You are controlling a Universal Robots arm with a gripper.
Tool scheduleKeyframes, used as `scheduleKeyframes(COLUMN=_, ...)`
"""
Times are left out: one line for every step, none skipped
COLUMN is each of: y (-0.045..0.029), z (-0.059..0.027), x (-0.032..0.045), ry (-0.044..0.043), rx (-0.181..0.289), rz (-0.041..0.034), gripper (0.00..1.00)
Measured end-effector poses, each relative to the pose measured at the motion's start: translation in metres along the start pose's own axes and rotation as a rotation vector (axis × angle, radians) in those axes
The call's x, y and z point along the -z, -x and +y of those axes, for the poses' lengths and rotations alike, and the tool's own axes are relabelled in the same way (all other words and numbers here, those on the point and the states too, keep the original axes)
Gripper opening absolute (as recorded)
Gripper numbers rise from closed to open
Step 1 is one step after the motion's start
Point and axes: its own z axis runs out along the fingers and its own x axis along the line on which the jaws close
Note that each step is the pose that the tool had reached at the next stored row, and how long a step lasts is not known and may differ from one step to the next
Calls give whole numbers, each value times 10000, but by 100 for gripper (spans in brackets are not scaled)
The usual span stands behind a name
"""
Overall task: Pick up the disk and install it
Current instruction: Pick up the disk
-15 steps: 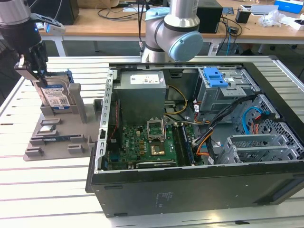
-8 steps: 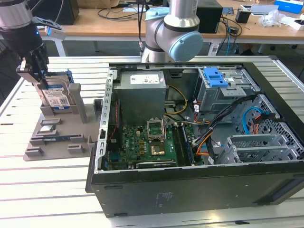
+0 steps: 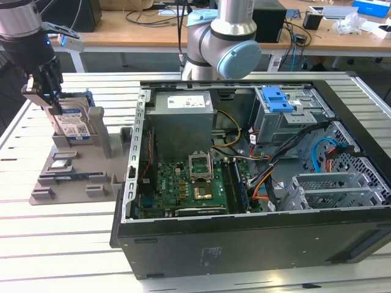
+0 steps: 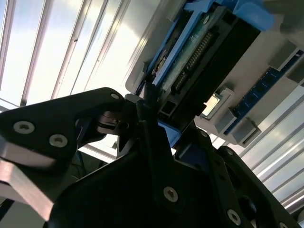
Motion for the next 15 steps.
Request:
scheduleKeyframes(y=0, z=0, x=0, ry=0, rx=0, rz=0, gripper=37)
scheduleKeyframes(y=0, z=0, x=-1, ry=0, rx=0, rz=0, gripper=37)
scheduleKeyframes(y=0, z=0, x=-1, ry=0, rx=0, rz=0, gripper=37)
scheduleKeyframes(y=0, z=0, x=-2, ry=1, rx=0, rz=0, gripper=37)
scheduleKeyframes(y=0, z=0, x=-3, ry=0, rx=0, rz=0, gripper=37)
scheduleKeyframes(y=0, z=0, x=-4, ry=0, rx=0, rz=0, gripper=37)
scheduleKeyframes(y=0, z=0, x=-4, ry=0, rx=0, rz=0, gripper=37)
scheduleKeyframes(y=0, z=0, x=-5, ry=0, rx=0, rz=0, gripper=37)
scheduleKeyframes(y=0, z=0, x=-5, ry=0, rx=0, rz=0, gripper=37)
scheduleKeyframes(y=0, z=0, x=-6, ry=0, rx=0, rz=0, gripper=37)
scheduleKeyframes(y=0, z=0, x=-6, ry=1, rx=0, rz=0, gripper=37)
scheduleKeyframes(y=0, z=0, x=-8, ry=0, rx=0, rz=0, gripper=37)
scheduleKeyframes(y=0, z=0, x=-8, ry=0, rx=0, rz=0, gripper=37)
scheduleKeyframes(y=0, z=0, x=-10, ry=0, rx=0, rz=0, gripper=37)
scheduleKeyframes(y=0, z=0, x=-11, ry=1, rx=0, rz=0, gripper=37)
